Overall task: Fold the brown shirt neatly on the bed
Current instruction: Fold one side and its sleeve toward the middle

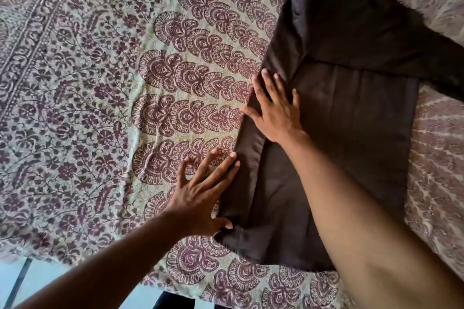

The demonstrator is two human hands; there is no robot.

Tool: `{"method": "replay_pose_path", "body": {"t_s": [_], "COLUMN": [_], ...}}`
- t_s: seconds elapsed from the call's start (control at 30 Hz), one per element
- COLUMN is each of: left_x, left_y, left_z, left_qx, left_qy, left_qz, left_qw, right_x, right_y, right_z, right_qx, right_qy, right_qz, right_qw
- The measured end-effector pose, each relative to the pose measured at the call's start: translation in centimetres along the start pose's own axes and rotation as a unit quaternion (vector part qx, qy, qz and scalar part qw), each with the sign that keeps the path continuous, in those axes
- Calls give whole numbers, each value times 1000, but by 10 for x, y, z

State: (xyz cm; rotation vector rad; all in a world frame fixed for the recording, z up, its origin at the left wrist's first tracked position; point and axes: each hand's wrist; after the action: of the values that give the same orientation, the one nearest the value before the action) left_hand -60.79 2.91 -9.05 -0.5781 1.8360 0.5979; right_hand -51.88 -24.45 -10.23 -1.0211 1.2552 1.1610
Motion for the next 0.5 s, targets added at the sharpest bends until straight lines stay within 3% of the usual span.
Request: {"method": "replay_pose_path", "body": {"t_s": [0.13, 0.27, 0.37, 0.5], "left_x": [-3, -7, -5, 2], "left_y": [-1, -2, -1, -6], "left_z": [-1, -3, -4, -4], "left_qx": [-6, -6, -2, 18], "left_qy": [2, -4, -5, -27], "left_qz": [13, 21, 14, -8], "left_qw": [1000, 1000, 1000, 999], "right_x": [-8, -3, 9, 12], "right_y": [-33, 22, 79, 47], "right_z": [-1, 22, 21, -10], "right_qx": [71, 8, -37, 23], "right_qy": [-26, -36, -21, -4], "right_qz": [8, -81, -54, -61], "right_qw": [997, 996, 998, 998]}}
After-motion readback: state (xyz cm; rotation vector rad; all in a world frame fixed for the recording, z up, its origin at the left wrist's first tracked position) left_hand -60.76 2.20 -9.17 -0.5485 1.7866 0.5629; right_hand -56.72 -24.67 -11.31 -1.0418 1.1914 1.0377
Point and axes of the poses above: each hand's wrist, its own y-axis away from the middle knuckle, its own x-axis out of the palm, z = x × y, and after that the axes turned 14 degrees about -z, right-handed
